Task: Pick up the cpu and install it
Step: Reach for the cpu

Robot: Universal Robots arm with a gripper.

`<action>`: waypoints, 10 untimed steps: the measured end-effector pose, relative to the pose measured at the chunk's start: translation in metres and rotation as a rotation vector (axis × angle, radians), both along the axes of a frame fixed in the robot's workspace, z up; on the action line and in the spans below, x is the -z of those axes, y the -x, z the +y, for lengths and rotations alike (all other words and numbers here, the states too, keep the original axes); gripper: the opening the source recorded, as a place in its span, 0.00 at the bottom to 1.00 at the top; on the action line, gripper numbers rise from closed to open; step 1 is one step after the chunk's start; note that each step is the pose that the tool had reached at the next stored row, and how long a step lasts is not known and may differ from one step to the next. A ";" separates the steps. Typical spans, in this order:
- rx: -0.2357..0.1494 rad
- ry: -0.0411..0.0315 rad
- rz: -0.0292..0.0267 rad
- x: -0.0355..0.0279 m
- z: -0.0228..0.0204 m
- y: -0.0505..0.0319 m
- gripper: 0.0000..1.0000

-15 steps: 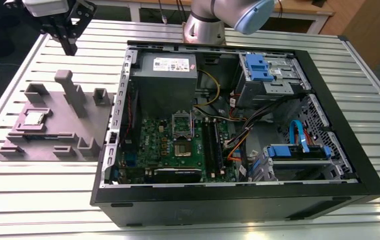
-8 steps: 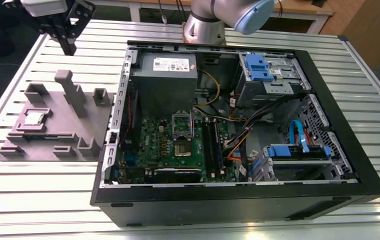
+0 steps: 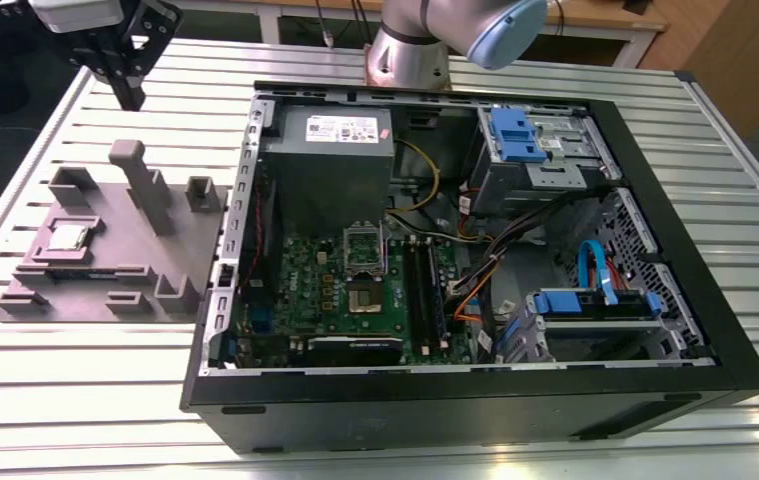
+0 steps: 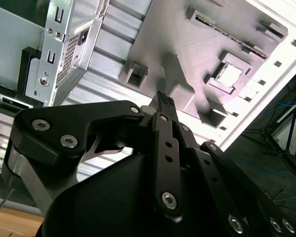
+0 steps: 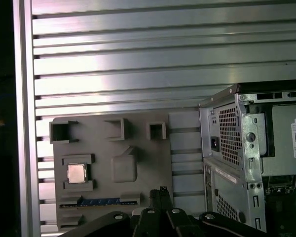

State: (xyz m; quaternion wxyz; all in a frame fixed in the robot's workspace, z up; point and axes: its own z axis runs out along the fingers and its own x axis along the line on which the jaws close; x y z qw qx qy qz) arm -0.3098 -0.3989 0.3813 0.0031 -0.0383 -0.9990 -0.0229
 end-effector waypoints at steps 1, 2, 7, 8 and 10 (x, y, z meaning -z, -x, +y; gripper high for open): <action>0.000 0.0001 0.0001 0.0000 0.0000 0.0002 0.11; 0.000 0.0000 0.0001 0.0000 0.0000 0.0004 0.11; 0.000 0.0000 0.0001 0.0000 0.0000 0.0015 0.11; 0.000 0.0000 0.0001 0.0000 0.0000 0.0018 0.11; 0.000 0.0000 0.0001 0.0000 0.0000 0.0022 0.11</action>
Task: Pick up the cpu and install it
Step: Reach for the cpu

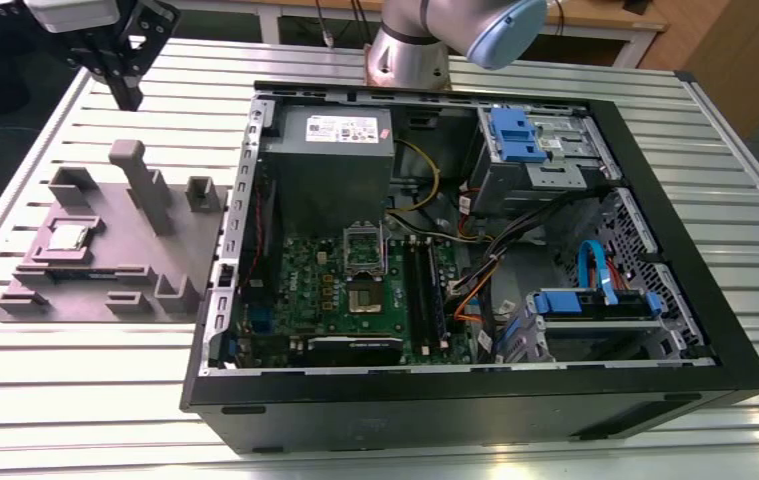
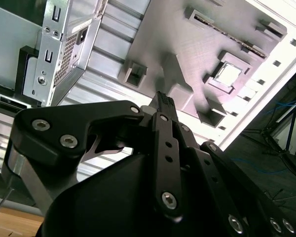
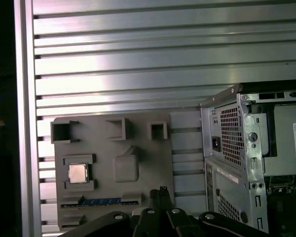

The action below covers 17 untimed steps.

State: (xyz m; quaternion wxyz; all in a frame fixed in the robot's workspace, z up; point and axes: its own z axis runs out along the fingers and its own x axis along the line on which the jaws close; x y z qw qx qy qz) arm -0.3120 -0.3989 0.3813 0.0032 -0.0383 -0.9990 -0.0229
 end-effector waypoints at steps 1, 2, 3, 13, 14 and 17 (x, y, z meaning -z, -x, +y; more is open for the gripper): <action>0.000 0.0000 0.0000 0.0000 0.0000 0.0002 0.11; 0.000 0.0000 0.0000 0.0000 0.0000 0.0004 0.11; 0.000 0.0000 0.0000 0.0000 0.0000 0.0007 0.11; 0.000 0.0000 0.0000 0.0000 0.0000 0.0063 0.11; 0.000 0.0000 0.0000 0.0000 0.0000 0.0070 0.11; 0.000 -0.0001 0.0000 0.0000 0.0000 0.0080 0.11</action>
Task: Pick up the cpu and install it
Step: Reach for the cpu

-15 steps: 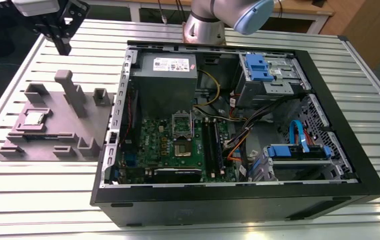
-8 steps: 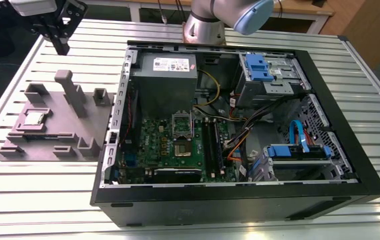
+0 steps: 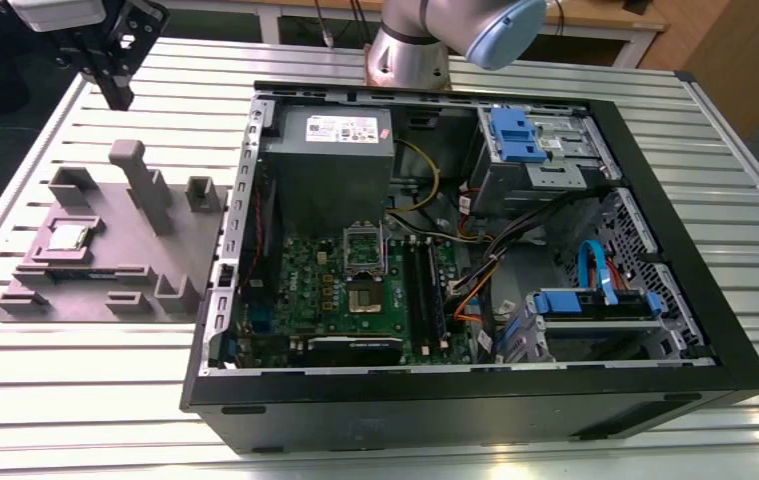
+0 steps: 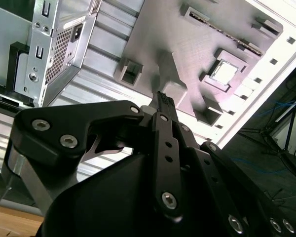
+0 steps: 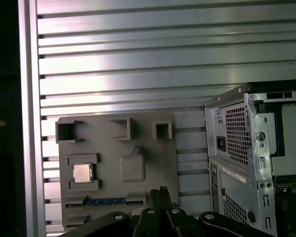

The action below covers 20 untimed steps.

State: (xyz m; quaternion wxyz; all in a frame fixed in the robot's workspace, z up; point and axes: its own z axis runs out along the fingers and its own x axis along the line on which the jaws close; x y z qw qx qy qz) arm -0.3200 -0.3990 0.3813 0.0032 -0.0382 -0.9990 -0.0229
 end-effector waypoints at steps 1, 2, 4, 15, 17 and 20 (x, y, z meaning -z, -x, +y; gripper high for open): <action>0.000 0.0000 0.0000 0.0000 0.0000 0.0000 0.11; 0.000 0.0001 0.0000 0.0000 0.0000 0.0001 0.11; 0.000 0.0000 0.0001 0.0000 0.0000 0.0015 0.11; 0.000 0.0000 0.0000 0.0000 0.0000 0.0072 0.11; 0.000 0.0000 0.0000 0.0000 0.0000 0.0077 0.11; 0.000 0.0000 0.0000 0.0000 0.0000 0.0087 0.11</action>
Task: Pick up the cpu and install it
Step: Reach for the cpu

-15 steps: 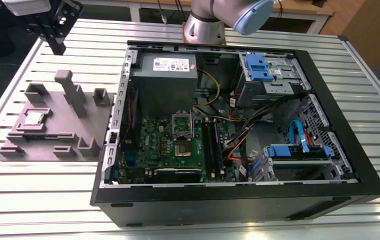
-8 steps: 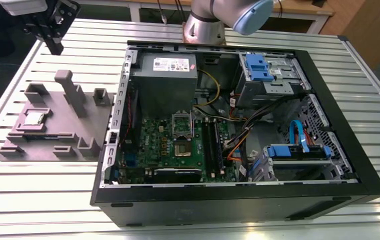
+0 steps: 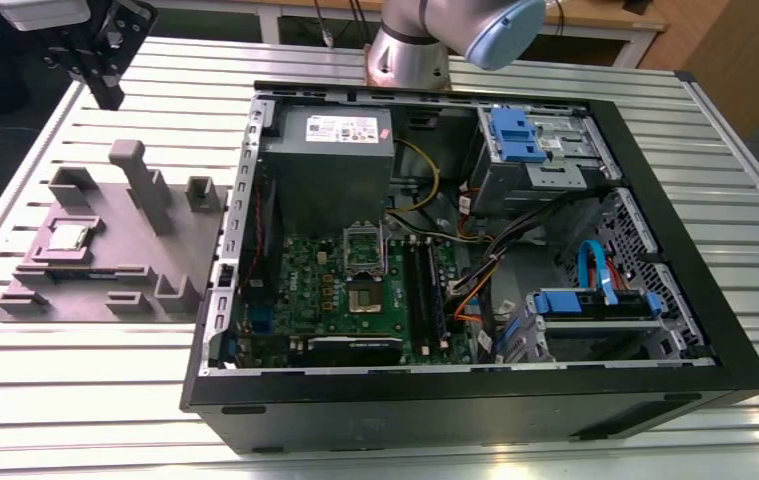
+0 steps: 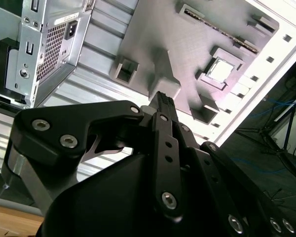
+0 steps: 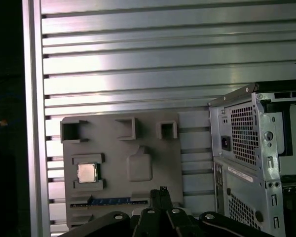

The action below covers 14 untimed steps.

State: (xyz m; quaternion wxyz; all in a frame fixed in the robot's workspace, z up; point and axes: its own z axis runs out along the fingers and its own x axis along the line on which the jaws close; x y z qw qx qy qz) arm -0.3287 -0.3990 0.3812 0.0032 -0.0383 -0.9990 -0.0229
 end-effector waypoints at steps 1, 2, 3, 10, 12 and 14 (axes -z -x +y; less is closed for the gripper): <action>0.000 0.0000 -0.0001 0.0000 0.0000 0.0004 0.11; 0.000 0.0000 0.0000 0.0000 0.0000 0.0006 0.11; 0.000 0.0000 0.0000 0.0000 0.0000 0.0008 0.11; 0.000 0.0000 -0.0001 0.0001 0.0000 0.0029 0.11; 0.000 0.0000 0.0000 0.0001 0.0000 0.0033 0.11; 0.000 0.0000 0.0000 0.0001 0.0000 0.0036 0.11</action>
